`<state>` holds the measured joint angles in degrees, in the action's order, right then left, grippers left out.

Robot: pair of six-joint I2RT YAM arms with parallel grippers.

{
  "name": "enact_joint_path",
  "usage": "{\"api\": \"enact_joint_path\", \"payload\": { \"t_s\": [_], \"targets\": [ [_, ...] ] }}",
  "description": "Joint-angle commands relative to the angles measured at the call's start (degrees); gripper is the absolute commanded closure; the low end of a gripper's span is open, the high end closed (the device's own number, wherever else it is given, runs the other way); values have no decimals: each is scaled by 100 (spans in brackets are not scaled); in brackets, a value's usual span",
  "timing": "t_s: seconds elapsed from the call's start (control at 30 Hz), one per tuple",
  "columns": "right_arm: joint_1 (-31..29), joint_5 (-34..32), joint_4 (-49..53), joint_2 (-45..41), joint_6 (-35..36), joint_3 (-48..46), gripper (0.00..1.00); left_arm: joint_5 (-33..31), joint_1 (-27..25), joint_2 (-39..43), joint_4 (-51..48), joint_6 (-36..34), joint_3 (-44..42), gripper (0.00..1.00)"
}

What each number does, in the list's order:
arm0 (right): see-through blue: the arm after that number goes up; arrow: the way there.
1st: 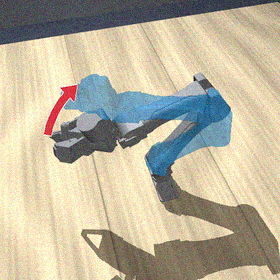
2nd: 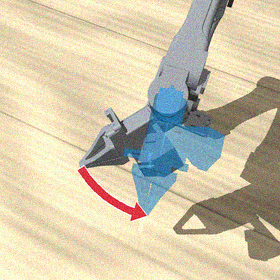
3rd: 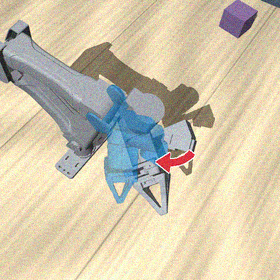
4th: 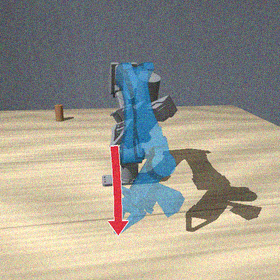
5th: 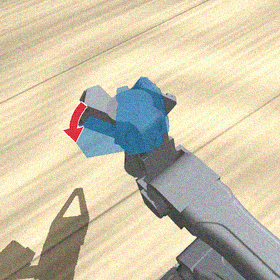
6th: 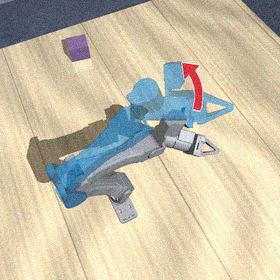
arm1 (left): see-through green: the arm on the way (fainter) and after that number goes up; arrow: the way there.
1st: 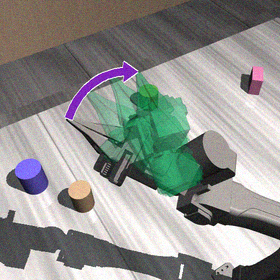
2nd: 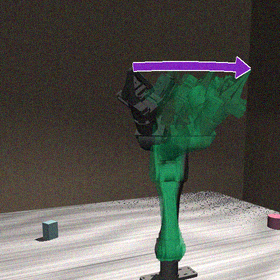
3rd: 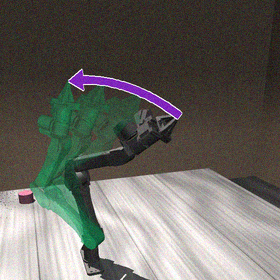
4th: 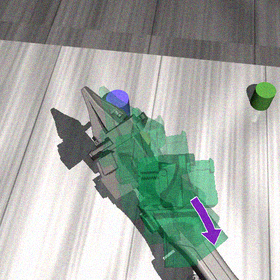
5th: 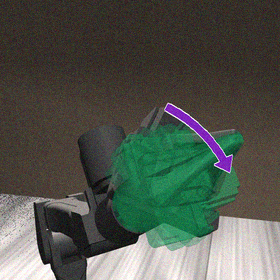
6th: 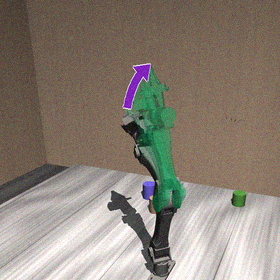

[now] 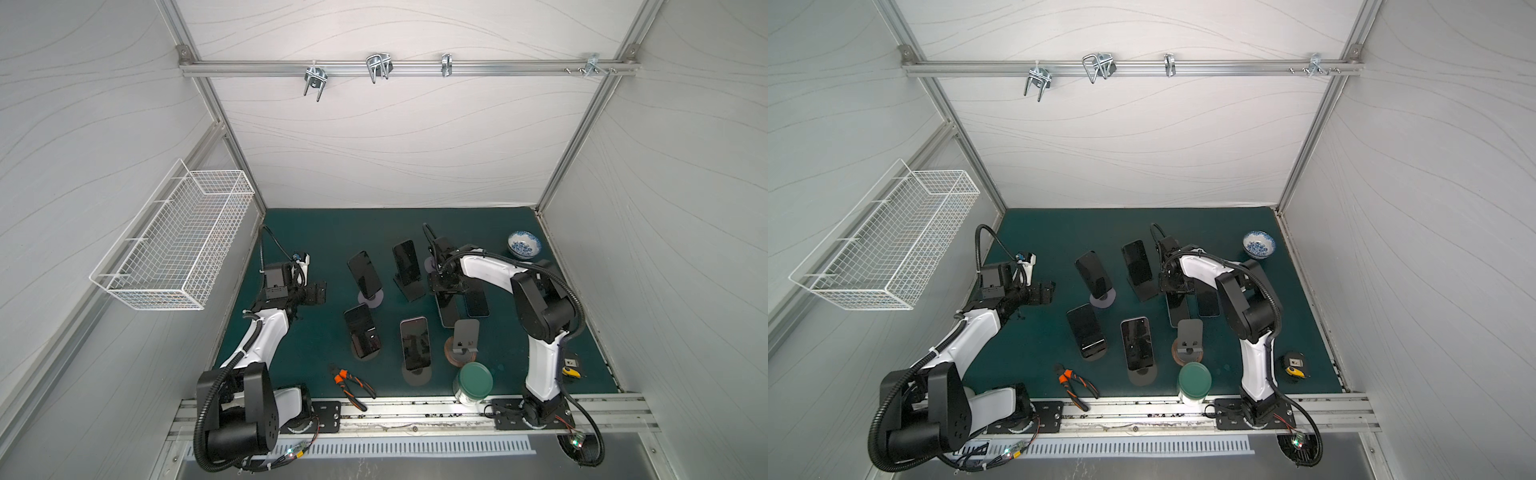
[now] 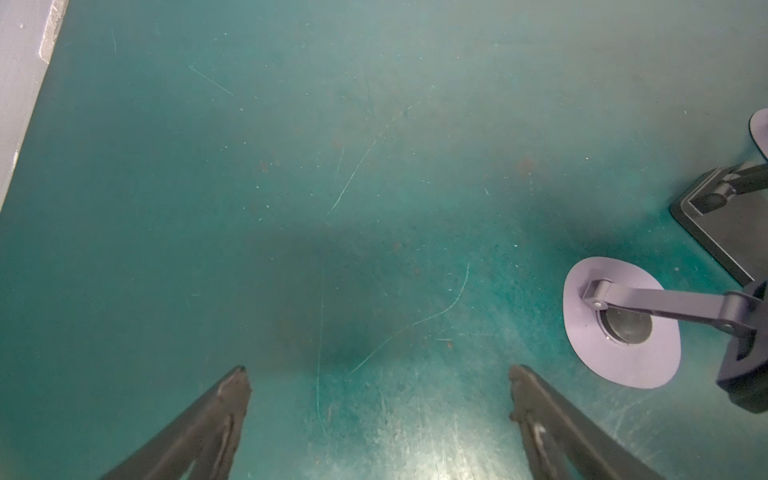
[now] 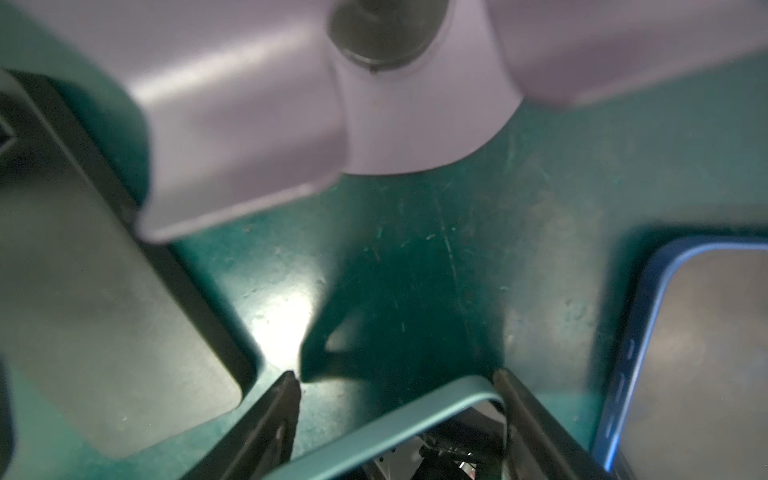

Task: Remove the phone from the phone stand
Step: 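Lay the phone flat on the table next to the blue-edged phone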

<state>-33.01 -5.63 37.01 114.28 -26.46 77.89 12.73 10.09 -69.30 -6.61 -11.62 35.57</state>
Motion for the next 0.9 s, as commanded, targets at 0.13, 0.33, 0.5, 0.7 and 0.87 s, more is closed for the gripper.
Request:
{"api": "enact_joint_path", "payload": {
  "t_s": [0.13, 0.33, 0.5, 0.7, 0.87],
  "targets": [
    [23, 108, -149, 813, 36, -369, 24, 107, 15, 57, 98, -78, 139, 1],
    [-20, 55, -64, 912, 34, -314, 24, 117, 15, 74, 99, -81, 124, 1],
    [-51, -27, -52, 880, -17, -331, 22, 116, 18, 87, 110, -88, 108, 1],
    [-107, -40, -93, 876, -74, -408, 21, 96, 18, 78, 121, -69, 107, 1],
    [-122, -33, -87, 892, -101, -436, 21, 109, 19, 118, 125, -77, 90, 2]
  ]
}}
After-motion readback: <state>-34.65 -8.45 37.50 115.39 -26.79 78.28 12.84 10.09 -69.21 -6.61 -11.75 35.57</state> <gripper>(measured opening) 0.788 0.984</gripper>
